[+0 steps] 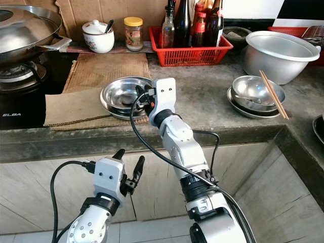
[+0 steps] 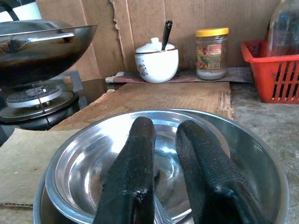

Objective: Kitchen organization

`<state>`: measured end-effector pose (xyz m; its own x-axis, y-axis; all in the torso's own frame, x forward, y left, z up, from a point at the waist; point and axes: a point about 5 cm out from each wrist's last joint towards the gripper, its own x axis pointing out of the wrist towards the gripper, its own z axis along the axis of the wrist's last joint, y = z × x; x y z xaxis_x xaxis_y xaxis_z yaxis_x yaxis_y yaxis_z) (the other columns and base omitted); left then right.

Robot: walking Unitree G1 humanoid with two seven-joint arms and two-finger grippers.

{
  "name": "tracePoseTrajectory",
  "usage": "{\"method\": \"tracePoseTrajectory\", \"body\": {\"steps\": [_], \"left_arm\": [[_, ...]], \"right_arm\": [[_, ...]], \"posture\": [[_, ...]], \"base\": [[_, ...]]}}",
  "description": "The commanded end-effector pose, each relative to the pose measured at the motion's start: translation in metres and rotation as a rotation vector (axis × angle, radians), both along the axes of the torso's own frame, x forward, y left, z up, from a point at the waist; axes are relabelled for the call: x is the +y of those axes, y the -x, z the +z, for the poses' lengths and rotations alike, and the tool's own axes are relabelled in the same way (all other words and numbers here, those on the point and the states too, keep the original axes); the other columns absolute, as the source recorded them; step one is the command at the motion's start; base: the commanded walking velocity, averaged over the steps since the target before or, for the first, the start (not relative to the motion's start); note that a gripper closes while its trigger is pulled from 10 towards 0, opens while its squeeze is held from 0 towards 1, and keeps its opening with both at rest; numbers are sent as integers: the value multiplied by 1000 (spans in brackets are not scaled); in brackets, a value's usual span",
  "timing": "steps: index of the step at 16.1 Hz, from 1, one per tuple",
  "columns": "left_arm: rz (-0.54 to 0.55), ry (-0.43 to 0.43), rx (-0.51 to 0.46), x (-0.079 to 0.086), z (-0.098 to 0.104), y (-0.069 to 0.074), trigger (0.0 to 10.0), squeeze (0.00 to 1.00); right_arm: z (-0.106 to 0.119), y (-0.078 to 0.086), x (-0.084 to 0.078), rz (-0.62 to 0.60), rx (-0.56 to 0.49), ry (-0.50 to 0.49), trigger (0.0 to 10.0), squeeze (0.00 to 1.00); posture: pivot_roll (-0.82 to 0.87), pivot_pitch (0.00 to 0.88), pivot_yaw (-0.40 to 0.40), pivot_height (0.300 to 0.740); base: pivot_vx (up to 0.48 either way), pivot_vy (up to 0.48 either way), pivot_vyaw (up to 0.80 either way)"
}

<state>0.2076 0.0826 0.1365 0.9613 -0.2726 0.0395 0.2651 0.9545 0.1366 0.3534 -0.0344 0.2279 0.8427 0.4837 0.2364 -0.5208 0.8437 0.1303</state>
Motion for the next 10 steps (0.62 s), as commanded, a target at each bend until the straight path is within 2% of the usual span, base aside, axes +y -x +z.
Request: {"method": "tracePoseTrajectory", "body": {"steps": [1, 5, 6, 10], "left_arm": [[-1, 6, 4, -1, 1, 1, 10000, 0], [-1, 7, 3, -1, 1, 1, 10000, 0], [1, 6, 4, 0, 1, 1, 10000, 0], [-2, 3, 3, -1, 1, 1, 10000, 0]], "right_arm": [[3, 3, 9, 28, 0, -17, 10000, 0], [1, 5, 7, 41, 19, -39, 10000, 0], [0, 6, 6, 47, 15, -41, 10000, 1000], [-5, 9, 1, 51, 18, -29, 10000, 1000]], "posture": [[184, 87, -90, 740], [188, 84, -89, 740], [188, 84, -89, 740], [184, 86, -89, 740]], "base": [[0, 0, 0], [0, 0, 0], [0, 0, 0], [0, 0, 0]]}}
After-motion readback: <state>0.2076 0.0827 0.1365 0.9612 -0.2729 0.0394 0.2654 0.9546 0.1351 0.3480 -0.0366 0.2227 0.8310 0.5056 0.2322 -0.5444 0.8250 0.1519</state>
